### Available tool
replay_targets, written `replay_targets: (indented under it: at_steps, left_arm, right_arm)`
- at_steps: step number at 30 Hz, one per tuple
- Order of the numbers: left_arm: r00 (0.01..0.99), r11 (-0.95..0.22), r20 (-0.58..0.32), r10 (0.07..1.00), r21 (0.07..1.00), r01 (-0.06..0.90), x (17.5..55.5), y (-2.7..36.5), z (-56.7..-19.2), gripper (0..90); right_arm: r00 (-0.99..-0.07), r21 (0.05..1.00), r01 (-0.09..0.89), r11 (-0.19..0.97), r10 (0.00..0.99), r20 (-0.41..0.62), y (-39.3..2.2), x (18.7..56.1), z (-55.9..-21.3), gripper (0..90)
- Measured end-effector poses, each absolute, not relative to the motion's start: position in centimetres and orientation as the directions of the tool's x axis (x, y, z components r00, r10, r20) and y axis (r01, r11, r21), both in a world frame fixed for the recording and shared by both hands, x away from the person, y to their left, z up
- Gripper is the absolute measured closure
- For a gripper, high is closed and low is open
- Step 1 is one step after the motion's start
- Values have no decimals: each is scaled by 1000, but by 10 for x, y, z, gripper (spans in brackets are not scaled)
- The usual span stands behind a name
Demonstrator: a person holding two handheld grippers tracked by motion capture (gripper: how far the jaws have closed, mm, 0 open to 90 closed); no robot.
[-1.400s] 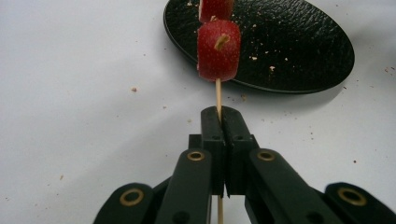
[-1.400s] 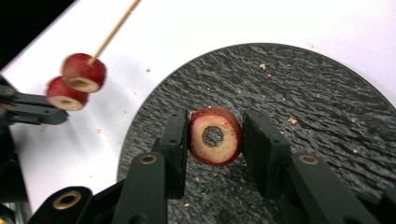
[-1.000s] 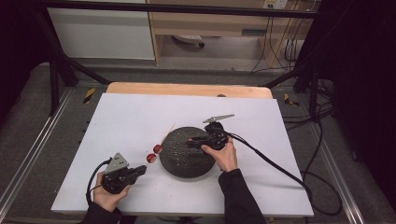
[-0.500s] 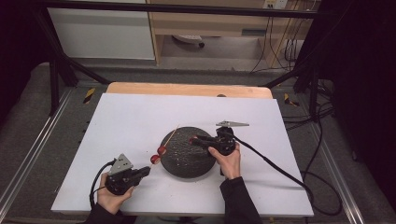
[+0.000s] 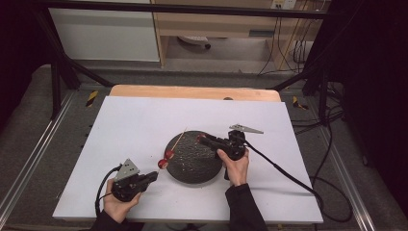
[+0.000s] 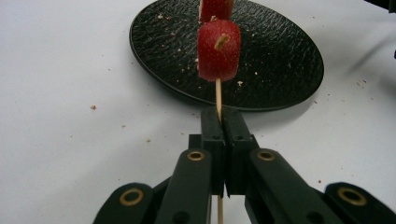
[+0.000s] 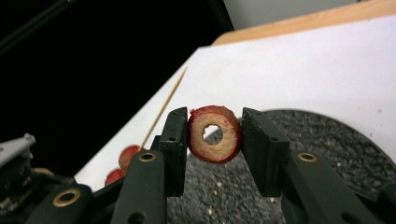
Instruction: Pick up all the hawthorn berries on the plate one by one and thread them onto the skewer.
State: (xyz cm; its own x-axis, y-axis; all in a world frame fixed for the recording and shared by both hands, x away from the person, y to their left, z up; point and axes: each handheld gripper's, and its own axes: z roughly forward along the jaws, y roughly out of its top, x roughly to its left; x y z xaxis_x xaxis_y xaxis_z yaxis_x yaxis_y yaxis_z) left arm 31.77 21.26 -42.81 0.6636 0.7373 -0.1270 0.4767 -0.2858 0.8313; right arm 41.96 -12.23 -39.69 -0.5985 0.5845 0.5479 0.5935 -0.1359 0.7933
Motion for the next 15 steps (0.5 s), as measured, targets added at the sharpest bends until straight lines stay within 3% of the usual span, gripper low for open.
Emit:
replay_targets:
  at_steps: [15]
  left_arm:
    - [650,-246,-152,744,843,478,316,200,-424,885]
  right_arm:
    - [-589,798,530,-289,552,590,-125,420,-387,627]
